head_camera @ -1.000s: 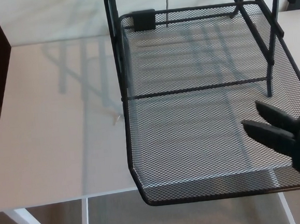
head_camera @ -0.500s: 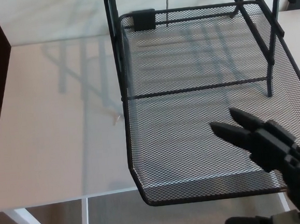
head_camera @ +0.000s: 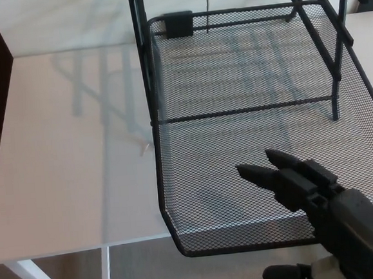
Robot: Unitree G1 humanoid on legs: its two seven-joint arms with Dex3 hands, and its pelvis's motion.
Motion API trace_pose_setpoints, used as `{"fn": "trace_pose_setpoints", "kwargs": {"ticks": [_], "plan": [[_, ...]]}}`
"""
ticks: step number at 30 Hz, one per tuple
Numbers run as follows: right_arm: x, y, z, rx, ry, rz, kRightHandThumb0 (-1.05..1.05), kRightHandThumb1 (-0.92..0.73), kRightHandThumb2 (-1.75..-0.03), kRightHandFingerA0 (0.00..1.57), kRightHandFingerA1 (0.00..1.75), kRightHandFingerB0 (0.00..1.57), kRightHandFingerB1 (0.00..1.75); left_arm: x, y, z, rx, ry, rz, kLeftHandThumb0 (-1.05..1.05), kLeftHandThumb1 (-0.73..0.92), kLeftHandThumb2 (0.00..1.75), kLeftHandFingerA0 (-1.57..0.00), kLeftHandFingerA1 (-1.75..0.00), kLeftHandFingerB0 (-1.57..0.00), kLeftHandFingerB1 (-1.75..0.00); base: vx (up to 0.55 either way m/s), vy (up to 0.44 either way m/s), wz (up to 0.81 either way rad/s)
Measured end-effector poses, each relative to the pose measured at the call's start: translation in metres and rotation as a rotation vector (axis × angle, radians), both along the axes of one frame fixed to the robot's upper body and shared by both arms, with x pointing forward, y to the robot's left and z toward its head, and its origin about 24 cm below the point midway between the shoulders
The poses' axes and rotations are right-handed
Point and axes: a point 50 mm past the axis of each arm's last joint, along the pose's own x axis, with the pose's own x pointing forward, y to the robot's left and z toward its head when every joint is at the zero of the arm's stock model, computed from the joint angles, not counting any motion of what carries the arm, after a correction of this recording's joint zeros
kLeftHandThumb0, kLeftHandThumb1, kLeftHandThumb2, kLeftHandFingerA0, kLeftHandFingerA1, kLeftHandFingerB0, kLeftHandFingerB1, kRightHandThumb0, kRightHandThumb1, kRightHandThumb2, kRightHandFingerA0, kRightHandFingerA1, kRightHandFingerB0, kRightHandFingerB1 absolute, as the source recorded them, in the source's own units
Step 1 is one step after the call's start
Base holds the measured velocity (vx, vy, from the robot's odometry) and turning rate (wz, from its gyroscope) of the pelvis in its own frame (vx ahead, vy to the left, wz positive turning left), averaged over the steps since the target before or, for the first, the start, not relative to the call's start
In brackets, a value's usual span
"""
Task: The robot walk towards a table in front and then pushes a layer of a file tray back to its original position using its right hand
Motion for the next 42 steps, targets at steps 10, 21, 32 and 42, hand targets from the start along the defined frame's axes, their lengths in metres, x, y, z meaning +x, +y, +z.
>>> {"fn": "trace_pose_setpoints", "kwargs": {"ticks": [10,21,32,42], "plan": [[0.013,0.007,-0.009,-0.136,-0.046,-0.034,-0.60,-0.38,-0.68,0.11,0.09,0.06,0.39,0.004,-0.001,0.001,0.005,-0.007,-0.014,-0.11,0.65,0.59,-0.49,-0.46,-0.33,-0.38,0.00,0.000,0.00],[0.026,0.013,-0.013,-0.264,-0.147,-0.085,-0.62,-0.38,-0.70,0.10,0.11,0.06,0.39,0.008,-0.003,0.006,0.023,-0.027,-0.045,-0.10,0.65,0.58,-0.49,-0.45,-0.32,-0.37,0.00,0.000,0.00],[0.044,0.016,-0.011,-0.382,-0.277,-0.162,-0.50,-0.34,-0.72,0.02,0.20,0.06,0.42,0.014,-0.004,0.015,0.047,-0.062,-0.081,-0.09,0.65,0.58,-0.48,-0.44,-0.33,-0.37,0.00,0.000,0.00],[0.056,0.010,-0.015,-0.436,-0.273,-0.188,-0.52,-0.36,-0.75,0.00,0.23,0.09,0.43,-0.002,-0.003,0.009,0.059,-0.013,-0.090,-0.10,0.64,0.58,-0.51,-0.46,-0.34,-0.39,0.00,0.000,0.00]]}}
